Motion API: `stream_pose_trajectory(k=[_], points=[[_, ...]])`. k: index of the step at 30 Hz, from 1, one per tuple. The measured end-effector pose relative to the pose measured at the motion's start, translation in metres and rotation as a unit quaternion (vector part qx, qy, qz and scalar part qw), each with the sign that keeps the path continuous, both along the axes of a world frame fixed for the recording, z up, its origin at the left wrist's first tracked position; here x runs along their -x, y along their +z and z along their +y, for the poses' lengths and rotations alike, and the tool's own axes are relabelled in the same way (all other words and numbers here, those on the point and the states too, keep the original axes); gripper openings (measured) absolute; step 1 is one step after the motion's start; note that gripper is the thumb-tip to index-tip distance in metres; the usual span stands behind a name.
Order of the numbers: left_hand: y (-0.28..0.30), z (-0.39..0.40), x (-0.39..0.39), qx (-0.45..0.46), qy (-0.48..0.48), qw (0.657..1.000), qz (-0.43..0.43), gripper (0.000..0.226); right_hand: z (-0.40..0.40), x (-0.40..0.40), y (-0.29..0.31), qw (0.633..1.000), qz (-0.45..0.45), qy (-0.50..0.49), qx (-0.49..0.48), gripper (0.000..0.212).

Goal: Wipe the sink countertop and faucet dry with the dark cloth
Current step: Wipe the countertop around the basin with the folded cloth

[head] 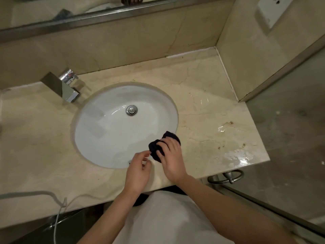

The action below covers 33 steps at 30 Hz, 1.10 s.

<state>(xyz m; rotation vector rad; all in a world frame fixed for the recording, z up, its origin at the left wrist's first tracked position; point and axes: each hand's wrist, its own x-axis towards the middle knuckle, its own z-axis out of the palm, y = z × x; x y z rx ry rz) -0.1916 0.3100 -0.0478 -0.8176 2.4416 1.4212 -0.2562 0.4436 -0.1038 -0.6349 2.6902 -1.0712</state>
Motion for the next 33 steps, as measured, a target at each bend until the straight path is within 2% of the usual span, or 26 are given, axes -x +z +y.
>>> stream_pose_trajectory(k=[2,4,7,9,12,15,17,21,27,29,31,33], points=[[0.001,0.001,0.007,-0.013,0.010,1.000,-0.005,0.026,0.000,0.006,0.019,0.994,-0.058,0.008,0.087,0.025],[0.003,0.000,0.012,-0.026,0.004,1.000,-0.003,0.024,0.015,0.014,0.041,0.985,-0.089,-0.035,0.146,0.022],[0.004,-0.002,0.016,-0.050,-0.003,0.999,-0.005,0.020,0.075,0.033,0.064,0.972,-0.062,-0.150,0.171,0.025],[0.002,-0.002,0.017,-0.064,-0.001,0.998,-0.013,0.023,0.129,0.057,0.069,0.965,-0.034,-0.231,0.124,0.029],[0.002,0.002,0.017,-0.076,-0.009,0.997,-0.021,0.026,0.203,0.100,0.051,0.944,-0.022,-0.329,0.000,0.041],[0.002,0.005,0.017,-0.086,-0.011,0.996,-0.026,0.025,0.230,0.121,0.017,0.939,-0.001,-0.326,-0.105,0.053],[0.000,0.005,0.017,-0.091,-0.005,0.995,-0.032,0.025,0.214,0.125,0.002,0.941,0.045,-0.312,-0.125,0.047],[-0.003,0.004,0.014,-0.089,0.009,0.995,-0.037,0.024,0.137,0.118,-0.005,0.964,0.074,-0.245,-0.077,0.038],[0.000,-0.005,0.010,-0.086,-0.007,0.995,-0.046,0.025,0.022,0.104,0.000,0.989,0.048,-0.139,-0.020,0.029],[0.003,-0.007,0.011,-0.089,-0.003,0.995,-0.040,0.025,0.006,0.096,0.010,0.995,0.008,-0.101,0.010,0.027],[0.005,-0.014,0.016,-0.096,0.002,0.995,-0.029,0.026,0.000,0.088,0.022,0.993,-0.020,-0.109,0.051,0.026],[0.000,-0.021,0.022,-0.099,0.004,0.995,-0.028,0.028,0.006,0.083,0.037,0.983,-0.026,-0.162,0.079,0.028]])
